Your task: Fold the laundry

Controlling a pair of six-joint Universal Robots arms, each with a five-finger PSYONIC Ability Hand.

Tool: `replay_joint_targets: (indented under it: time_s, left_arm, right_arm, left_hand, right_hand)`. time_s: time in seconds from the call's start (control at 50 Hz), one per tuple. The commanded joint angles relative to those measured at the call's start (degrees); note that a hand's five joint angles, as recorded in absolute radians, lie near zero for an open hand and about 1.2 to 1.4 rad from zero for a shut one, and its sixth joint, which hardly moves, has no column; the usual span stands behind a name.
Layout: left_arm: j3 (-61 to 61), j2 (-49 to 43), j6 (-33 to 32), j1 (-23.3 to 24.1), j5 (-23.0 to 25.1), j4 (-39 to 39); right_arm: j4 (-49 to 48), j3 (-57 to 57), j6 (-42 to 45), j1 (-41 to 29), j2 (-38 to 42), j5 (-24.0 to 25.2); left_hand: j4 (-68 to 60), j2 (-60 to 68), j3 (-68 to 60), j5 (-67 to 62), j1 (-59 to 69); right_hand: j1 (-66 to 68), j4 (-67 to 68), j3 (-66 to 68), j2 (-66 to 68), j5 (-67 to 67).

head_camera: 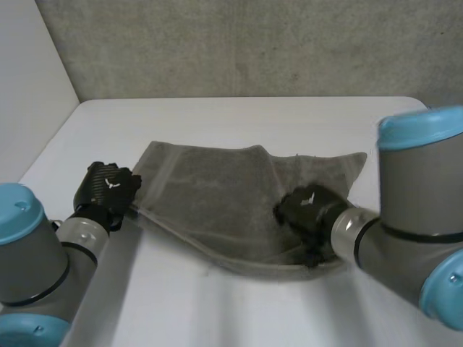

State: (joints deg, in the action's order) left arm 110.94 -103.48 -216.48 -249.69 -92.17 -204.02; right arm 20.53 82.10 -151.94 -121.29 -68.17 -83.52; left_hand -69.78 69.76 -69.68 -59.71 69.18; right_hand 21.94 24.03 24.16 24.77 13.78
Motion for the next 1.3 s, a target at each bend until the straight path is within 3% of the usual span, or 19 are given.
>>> replay_joint_targets:
  time_s: [0.02,0.16,0.36,0.46,0.5,0.56,0.88,1.22,1.28,1.3]
  left_arm:
    - [3.0,5.5,0.0,-0.5,0.5,0.0]
    - [3.8,8.0,0.0,-0.4,1.3,0.0]
    - [2.4,8.0,0.0,-0.5,1.3,0.1]
    - [0.7,7.5,0.0,-0.5,1.3,0.6]
    - [-0.3,7.4,0.1,-0.5,1.3,0.9]
    - [-1.1,7.4,0.0,-0.4,1.3,1.3]
    - [-2.3,7.4,0.1,0.2,1.3,1.6]
    - [-2.5,7.5,0.3,0.0,1.2,1.6]
    - [-2.4,7.5,0.3,0.0,1.2,1.7]
    - [-2.4,7.5,0.4,0.0,1.2,1.8]
  right_arm:
    - [-1.9,-4.1,0.1,6.0,-1.7,0.7]
    - [2.0,-4.1,5.3,9.2,-0.2,0.3]
    - [-3.3,7.4,0.0,16.6,-3.7,1.8]
    - [-6.0,15.0,-3.5,21.4,-7.5,5.6]
    - [-8.2,19.2,-4.3,23.5,-7.8,10.3]
    - [-10.2,22.6,-4.7,25.0,-7.8,12.9]
    - [-22.1,29.0,-6.0,25.6,-6.4,13.4]
    - [-24.8,27.4,-5.0,24.9,-1.3,13.1]
    - [-25.2,27.0,-5.0,25.0,-1.0,13.1]
    - [-25.9,26.8,-5.5,25.0,-1.2,13.1]
  left_hand:
    - [-10.2,10.2,-10.3,-10.3,10.8]
    - [-10.2,10.2,-10.3,-10.3,10.8]
    - [-10.2,10.2,-10.3,-10.3,10.8]
    - [-10.2,10.2,-10.3,-10.3,10.8]
    - [-10.2,10.2,-10.3,-10.3,10.8]
    - [-10.2,10.2,-10.3,-10.3,10.8]
    - [-10.2,10.2,-10.3,-10.3,10.8]
    - [-10.2,10.2,-10.3,-10.3,10.8]
    - [-10.2,10.2,-10.3,-10.3,10.8]
    - [-10.2,10.2,-10.3,-10.3,10.8]
  right_hand:
    - [4.0,1.9,1.7,1.1,2.1]
    - [7.6,5.5,5.4,4.8,5.8]
    - [10.5,8.4,8.3,7.7,8.7]
    - [13.2,11.1,11.0,10.4,11.4]
    - [13.9,11.8,11.7,11.1,12.0]
    - [14.6,12.5,12.3,11.7,12.7]
    - [20.1,18.0,17.9,17.3,18.3]
    - [24.6,22.6,22.4,21.8,22.8]
    - [34.2,32.1,32.0,31.4,32.4]
    - [53.4,51.3,51.2,50.6,51.5]
